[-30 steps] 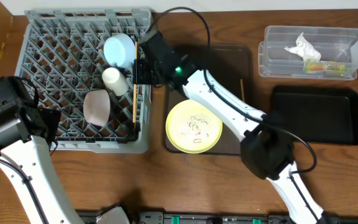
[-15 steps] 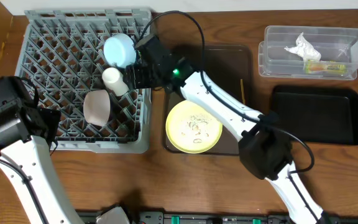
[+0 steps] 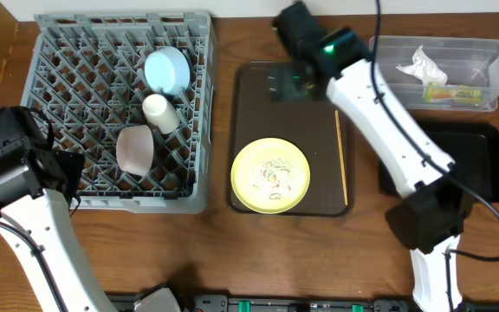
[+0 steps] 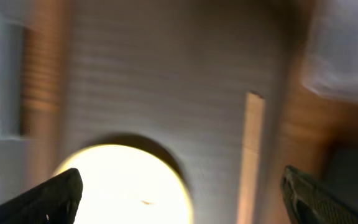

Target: Sort waste into correct bins and load items into the dishwasher

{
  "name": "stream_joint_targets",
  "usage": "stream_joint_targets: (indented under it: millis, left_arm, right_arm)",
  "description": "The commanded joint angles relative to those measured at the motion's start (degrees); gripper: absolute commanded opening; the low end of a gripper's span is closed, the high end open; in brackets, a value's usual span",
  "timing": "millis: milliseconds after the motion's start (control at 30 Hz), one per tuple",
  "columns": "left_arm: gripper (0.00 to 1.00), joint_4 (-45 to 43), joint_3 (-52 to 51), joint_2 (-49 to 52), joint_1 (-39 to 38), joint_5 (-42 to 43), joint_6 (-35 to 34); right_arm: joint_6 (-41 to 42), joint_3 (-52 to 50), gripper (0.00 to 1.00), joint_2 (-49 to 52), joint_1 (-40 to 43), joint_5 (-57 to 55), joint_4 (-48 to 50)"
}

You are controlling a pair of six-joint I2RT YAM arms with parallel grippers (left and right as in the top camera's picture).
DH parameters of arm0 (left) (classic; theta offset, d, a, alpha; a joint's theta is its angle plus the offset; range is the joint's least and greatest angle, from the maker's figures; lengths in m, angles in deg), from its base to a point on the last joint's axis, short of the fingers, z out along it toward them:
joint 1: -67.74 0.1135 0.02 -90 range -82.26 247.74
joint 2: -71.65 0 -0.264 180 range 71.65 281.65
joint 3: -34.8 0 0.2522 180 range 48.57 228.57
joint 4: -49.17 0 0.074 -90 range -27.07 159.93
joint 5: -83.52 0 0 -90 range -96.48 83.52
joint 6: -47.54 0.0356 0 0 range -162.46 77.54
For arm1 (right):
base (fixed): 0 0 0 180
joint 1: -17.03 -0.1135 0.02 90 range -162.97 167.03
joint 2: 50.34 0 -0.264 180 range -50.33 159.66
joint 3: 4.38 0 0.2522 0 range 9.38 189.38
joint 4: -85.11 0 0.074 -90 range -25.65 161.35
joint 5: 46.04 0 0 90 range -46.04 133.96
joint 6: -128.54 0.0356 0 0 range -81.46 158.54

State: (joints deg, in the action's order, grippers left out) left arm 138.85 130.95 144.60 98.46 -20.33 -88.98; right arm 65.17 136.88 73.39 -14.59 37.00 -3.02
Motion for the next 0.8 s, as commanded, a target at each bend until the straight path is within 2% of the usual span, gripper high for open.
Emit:
stream_joint_targets:
  millis: [0,67,133,267,333,400,433,467,500,633,667,767]
  left_arm:
    - [0.98,0.2,0.5,-0.4,0.2,-0.5,-0.3]
    - [0.98,0.1,0.5,-0.4,0.2,-0.5,-0.3]
    - [0.98,0.2,0.5,-0.4,0.2,-0.6,-0.3]
    - [0.98,0.2,0.5,-0.4,0.2,-0.5,-0.3]
    - [0.98,0.2,0.5,-0.4,0.2,-0.5,-0.3]
    - [0.98,0.2,0.5,-0.4,0.2,-0.5,-0.3]
    - [0.98,0.1,0.5,-0.4,0.2,-0.5,-0.3]
    - [0.98,0.2,0.5,-0.4,0.2,-0.5,-0.3]
    - [0.98,0.2,0.5,-0.4,0.2,-0.5,-0.3]
    - [0.98,0.2,0.5,-0.4,0.2,-0.5,-0.3]
    - [0.98,0.2,0.5,-0.4,0.2,-0.5,-0.3]
    - [0.98,0.2,0.5,-0.4,0.2,-0.5,-0.3]
  right_arm:
    - [-2.1,-0.3,0.99,3.2,2.8,-6.4,-4.4]
    - [-2.1,-0.7,0.98,5.0,4.0,-5.5,-6.3]
    - [-3.7,-1.0,0.88,7.1,4.9,-2.4,-7.0]
    - [-9.9,-1.0,0.84,10.9,6.3,6.7,-6.7]
    - [-10.6,-1.1,0.76,12.7,6.7,7.5,-6.8]
    - [-10.7,-1.1,0.64,14.1,6.9,7.4,-6.9]
    - [-10.7,-1.1,0.61,14.8,6.9,7.3,-6.9]
    - [-10.7,-1.1,0.61,15.3,6.9,7.2,-6.9]
    - [-11.1,-1.1,0.70,16.1,7.1,6.8,-6.9]
    - [-11.1,-1.4,0.74,16.4,8.3,5.1,-6.9]
    - [-11.1,-1.4,0.74,16.4,8.6,5.1,-6.8]
    - [-11.1,-1.7,0.61,16.4,9.3,5.4,-6.4]
